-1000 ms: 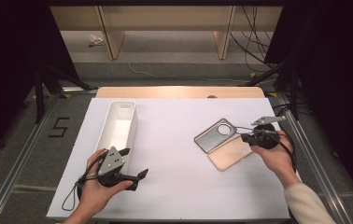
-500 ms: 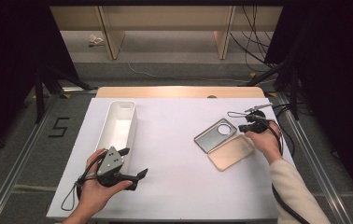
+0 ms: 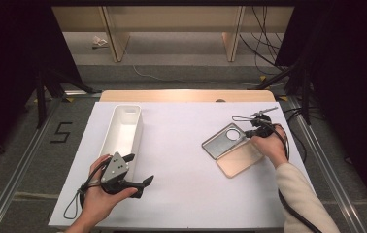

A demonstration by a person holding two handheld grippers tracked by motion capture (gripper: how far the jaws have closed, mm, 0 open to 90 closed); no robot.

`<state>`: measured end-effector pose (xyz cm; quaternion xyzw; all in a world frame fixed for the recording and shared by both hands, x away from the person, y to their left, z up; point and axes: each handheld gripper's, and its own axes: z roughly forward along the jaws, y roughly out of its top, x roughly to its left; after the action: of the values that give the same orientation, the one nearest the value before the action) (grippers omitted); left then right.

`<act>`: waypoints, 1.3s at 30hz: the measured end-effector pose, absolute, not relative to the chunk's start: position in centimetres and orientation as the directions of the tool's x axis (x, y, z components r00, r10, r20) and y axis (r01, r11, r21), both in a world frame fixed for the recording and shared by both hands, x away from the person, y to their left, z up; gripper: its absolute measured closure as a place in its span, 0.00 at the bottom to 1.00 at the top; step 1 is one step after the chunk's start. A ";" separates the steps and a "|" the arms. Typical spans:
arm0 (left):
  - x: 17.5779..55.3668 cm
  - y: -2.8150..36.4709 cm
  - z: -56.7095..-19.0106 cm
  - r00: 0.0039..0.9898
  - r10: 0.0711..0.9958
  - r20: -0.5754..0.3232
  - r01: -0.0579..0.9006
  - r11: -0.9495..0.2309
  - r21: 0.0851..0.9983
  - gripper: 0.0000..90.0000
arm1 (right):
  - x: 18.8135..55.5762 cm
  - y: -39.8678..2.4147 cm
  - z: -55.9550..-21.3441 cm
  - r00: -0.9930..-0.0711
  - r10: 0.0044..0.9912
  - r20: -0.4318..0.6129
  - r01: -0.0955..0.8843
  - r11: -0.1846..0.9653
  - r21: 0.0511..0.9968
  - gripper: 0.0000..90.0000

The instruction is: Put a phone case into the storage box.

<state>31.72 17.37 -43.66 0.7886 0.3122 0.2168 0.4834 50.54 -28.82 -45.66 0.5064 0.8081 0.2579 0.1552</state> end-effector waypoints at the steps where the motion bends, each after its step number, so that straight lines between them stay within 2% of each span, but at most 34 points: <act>1: 31.7 17.4 -43.6 0.712 0.701 0.040 0.282 -0.337 0.898 0.07 | 50.6 -28.8 -45.8 -0.440 0.898 0.004 0.739 0.359 0.570 1.00; 18: 31.7 17.4 -43.6 0.712 0.701 0.040 0.281 -0.337 0.898 0.07 | 51.3 -27.9 -46.2 -0.427 0.904 0.016 0.744 0.342 0.574 1.00; 39: 31.7 17.4 -43.6 0.713 0.700 0.038 0.280 -0.334 0.900 0.07 | 52.2 -22.3 -46.7 -0.486 0.874 0.028 0.726 0.385 0.571 1.00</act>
<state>31.70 17.40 -43.60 0.7874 0.3112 0.2162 0.4861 52.24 -22.30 -46.73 0.4874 0.8202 0.2647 0.1400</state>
